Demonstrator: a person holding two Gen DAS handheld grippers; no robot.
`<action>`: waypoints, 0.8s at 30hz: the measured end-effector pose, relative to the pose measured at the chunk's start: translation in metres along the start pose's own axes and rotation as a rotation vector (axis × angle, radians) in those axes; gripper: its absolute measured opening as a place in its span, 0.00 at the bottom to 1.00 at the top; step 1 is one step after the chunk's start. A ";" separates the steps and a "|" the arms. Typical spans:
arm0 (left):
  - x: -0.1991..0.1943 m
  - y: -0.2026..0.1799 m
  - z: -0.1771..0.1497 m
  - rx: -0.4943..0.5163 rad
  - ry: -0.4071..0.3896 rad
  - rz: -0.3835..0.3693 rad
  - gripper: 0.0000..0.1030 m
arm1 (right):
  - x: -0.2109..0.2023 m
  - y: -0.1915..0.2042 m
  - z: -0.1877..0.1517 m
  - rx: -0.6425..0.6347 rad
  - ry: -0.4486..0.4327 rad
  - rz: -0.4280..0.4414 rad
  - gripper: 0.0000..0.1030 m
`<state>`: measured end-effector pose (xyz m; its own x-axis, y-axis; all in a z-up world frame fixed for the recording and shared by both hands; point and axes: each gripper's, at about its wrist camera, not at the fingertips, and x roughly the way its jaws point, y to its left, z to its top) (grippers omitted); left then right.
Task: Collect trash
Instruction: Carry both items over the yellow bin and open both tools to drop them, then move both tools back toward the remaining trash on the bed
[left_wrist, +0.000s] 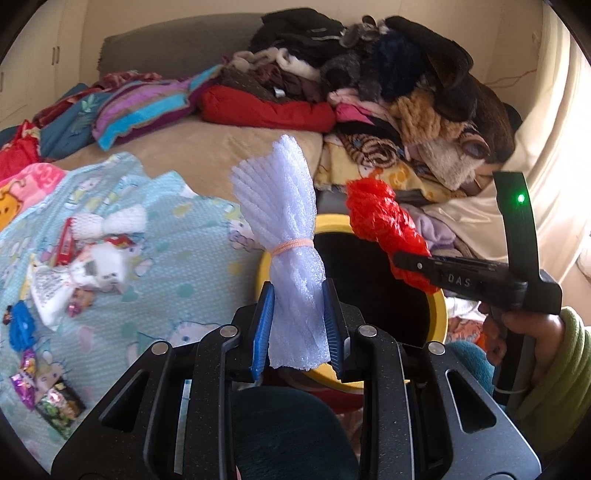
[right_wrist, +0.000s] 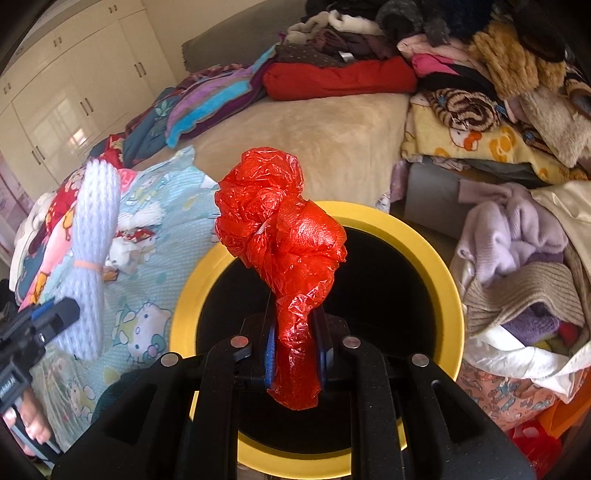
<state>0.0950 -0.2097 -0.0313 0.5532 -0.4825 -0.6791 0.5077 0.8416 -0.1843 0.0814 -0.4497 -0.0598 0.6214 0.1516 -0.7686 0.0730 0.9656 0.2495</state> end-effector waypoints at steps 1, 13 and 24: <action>0.005 -0.003 -0.001 0.004 0.011 -0.008 0.20 | 0.001 -0.002 0.000 0.006 0.003 -0.001 0.17; 0.049 -0.020 -0.004 -0.020 0.051 -0.062 0.48 | 0.008 -0.031 -0.004 0.086 0.023 -0.024 0.51; 0.012 0.013 -0.004 -0.103 -0.059 0.036 0.86 | -0.003 -0.002 0.000 0.033 -0.051 0.009 0.60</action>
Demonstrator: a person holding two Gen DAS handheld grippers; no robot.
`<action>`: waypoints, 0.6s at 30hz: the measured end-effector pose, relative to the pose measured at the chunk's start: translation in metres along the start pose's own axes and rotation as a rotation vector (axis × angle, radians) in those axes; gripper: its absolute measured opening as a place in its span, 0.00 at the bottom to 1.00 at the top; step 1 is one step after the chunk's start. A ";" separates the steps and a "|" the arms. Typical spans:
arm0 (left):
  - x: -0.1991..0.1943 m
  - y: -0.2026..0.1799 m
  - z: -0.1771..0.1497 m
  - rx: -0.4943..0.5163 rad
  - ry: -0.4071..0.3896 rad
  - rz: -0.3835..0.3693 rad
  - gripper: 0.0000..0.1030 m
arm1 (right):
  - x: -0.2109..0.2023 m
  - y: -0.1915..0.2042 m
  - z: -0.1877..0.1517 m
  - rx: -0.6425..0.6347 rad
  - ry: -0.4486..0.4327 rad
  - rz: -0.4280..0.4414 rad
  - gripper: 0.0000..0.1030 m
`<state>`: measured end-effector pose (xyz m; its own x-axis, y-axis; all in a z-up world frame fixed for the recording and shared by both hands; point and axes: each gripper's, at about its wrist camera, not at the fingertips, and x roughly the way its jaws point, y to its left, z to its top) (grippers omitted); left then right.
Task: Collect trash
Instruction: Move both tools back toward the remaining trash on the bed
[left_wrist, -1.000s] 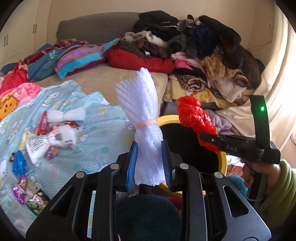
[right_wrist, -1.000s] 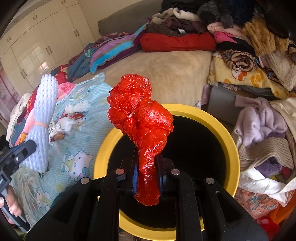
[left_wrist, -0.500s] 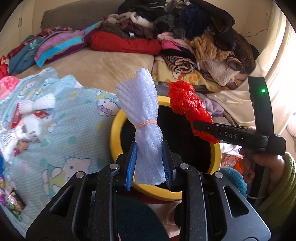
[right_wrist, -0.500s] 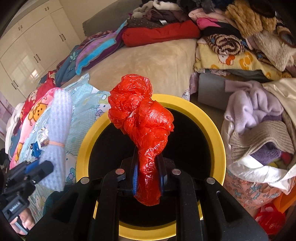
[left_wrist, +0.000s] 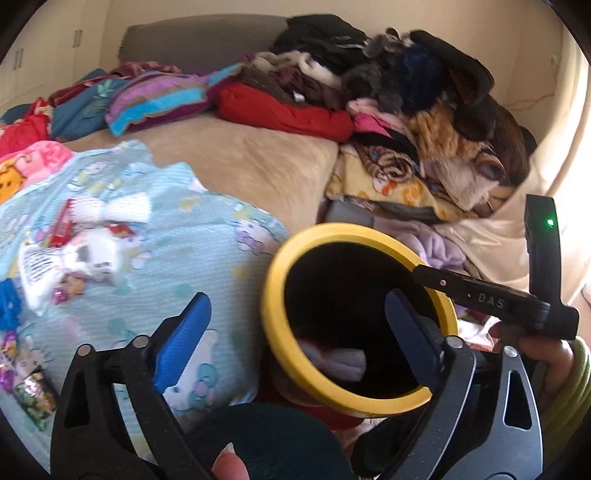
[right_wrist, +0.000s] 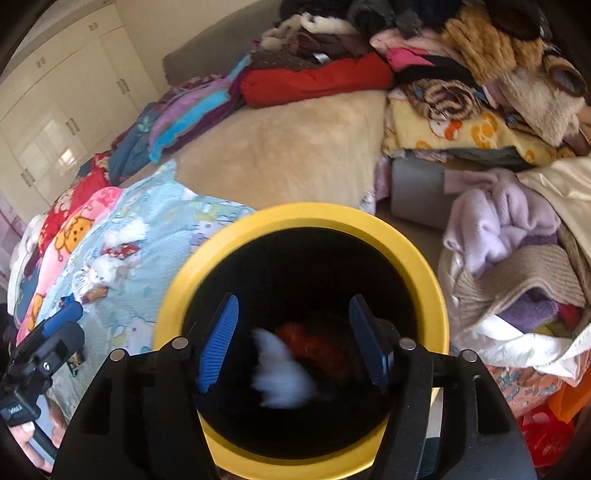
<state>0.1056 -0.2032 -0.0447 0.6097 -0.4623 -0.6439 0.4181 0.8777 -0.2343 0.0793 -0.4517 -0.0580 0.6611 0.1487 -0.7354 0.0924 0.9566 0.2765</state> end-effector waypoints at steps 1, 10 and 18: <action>-0.004 0.004 0.000 -0.007 -0.008 0.005 0.86 | -0.002 0.006 0.000 -0.011 -0.006 0.006 0.62; -0.039 0.034 0.000 -0.042 -0.080 0.076 0.88 | -0.016 0.063 -0.002 -0.122 -0.074 0.087 0.67; -0.062 0.055 0.001 -0.069 -0.131 0.120 0.88 | -0.023 0.099 -0.004 -0.183 -0.107 0.130 0.70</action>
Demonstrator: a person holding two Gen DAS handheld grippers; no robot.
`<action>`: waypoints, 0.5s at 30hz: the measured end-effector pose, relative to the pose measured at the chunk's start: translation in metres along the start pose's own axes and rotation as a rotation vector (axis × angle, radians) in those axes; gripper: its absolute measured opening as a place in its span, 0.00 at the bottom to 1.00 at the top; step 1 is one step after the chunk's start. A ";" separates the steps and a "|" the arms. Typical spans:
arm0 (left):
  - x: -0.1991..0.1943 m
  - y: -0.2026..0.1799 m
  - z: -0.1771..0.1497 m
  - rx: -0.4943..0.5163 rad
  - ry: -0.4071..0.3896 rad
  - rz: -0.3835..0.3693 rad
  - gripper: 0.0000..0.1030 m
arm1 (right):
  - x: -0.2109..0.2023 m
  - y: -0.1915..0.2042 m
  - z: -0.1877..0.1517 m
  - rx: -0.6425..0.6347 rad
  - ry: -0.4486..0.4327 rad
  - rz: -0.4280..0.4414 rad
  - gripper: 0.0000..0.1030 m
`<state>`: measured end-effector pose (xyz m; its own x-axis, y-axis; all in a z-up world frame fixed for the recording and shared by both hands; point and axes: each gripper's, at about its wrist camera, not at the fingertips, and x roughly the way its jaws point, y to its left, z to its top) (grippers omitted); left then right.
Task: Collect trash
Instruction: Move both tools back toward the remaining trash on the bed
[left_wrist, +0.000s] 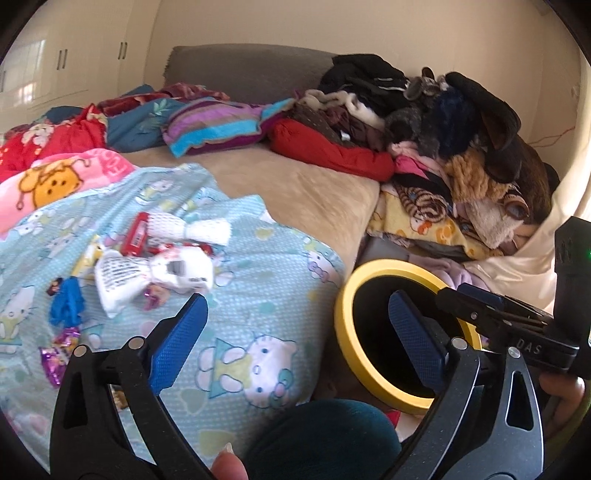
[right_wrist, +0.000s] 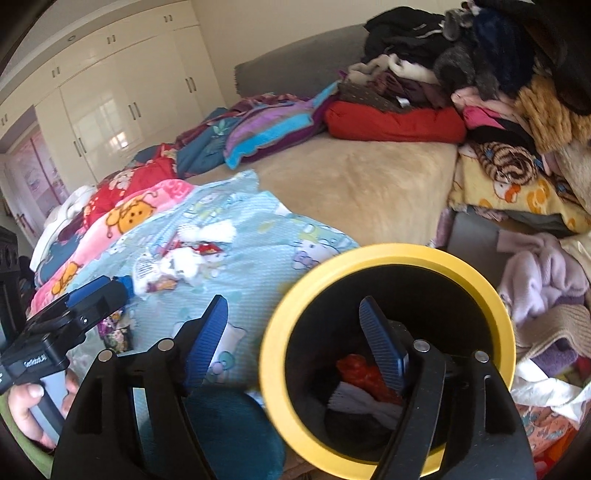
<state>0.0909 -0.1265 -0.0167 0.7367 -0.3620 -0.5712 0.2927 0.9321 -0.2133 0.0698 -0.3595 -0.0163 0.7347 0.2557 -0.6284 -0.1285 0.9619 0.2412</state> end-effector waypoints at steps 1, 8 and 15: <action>-0.002 0.002 0.001 -0.001 -0.007 0.006 0.88 | 0.000 0.003 0.000 -0.006 -0.001 0.006 0.70; -0.017 0.023 0.006 -0.027 -0.051 0.049 0.88 | 0.009 0.027 0.005 -0.046 0.003 0.036 0.71; -0.028 0.050 0.008 -0.061 -0.080 0.088 0.88 | 0.021 0.052 0.012 -0.089 0.005 0.060 0.72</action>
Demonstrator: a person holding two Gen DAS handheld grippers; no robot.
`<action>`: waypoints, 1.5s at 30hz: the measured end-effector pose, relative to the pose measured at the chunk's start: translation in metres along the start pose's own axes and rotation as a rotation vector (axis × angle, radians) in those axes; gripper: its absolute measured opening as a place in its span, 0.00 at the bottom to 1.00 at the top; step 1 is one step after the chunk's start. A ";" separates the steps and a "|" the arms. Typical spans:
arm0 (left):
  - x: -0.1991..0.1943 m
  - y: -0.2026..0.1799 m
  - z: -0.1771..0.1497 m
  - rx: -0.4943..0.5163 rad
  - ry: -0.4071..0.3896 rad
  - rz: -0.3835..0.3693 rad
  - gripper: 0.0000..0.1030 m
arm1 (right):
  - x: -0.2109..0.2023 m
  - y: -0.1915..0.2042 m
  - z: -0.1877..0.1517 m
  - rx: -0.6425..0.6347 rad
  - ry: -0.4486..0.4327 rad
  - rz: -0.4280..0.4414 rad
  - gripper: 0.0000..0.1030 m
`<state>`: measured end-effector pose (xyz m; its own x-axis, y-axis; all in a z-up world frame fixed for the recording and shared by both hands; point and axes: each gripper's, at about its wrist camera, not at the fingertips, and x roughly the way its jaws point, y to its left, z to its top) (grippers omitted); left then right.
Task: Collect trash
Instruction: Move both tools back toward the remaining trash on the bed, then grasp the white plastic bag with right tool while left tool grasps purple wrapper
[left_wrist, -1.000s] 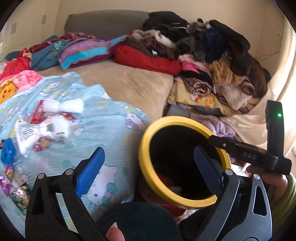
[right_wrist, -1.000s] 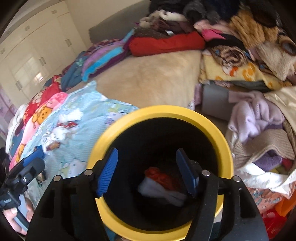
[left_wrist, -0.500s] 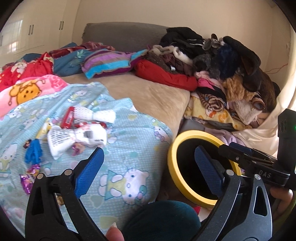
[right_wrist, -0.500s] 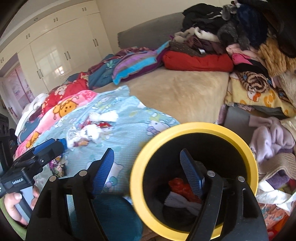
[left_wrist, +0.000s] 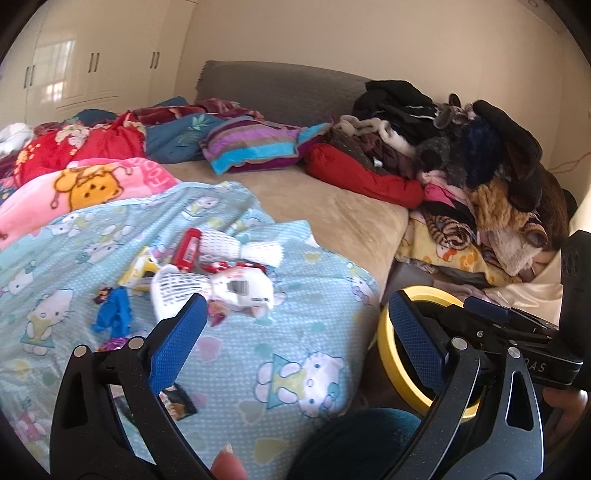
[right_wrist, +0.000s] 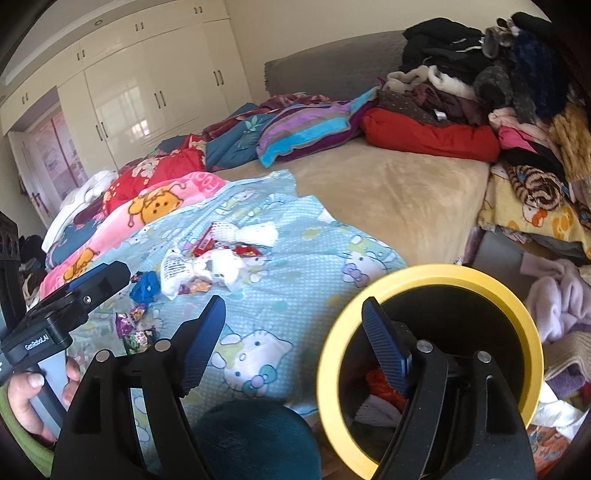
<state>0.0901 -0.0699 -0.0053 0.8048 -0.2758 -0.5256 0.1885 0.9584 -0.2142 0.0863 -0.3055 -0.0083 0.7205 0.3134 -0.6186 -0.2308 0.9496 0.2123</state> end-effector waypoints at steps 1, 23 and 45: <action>-0.001 0.004 0.001 -0.006 -0.005 0.006 0.88 | 0.001 0.003 0.001 -0.005 0.001 0.003 0.72; -0.022 0.075 0.009 -0.106 -0.080 0.121 0.89 | 0.066 0.080 0.036 -0.166 -0.005 0.077 0.78; -0.003 0.162 -0.028 -0.244 0.026 0.275 0.89 | 0.188 0.082 0.040 -0.064 0.218 0.055 0.78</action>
<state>0.1025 0.0839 -0.0619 0.7918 -0.0151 -0.6106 -0.1753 0.9520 -0.2509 0.2286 -0.1697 -0.0769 0.5491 0.3526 -0.7577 -0.3118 0.9276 0.2057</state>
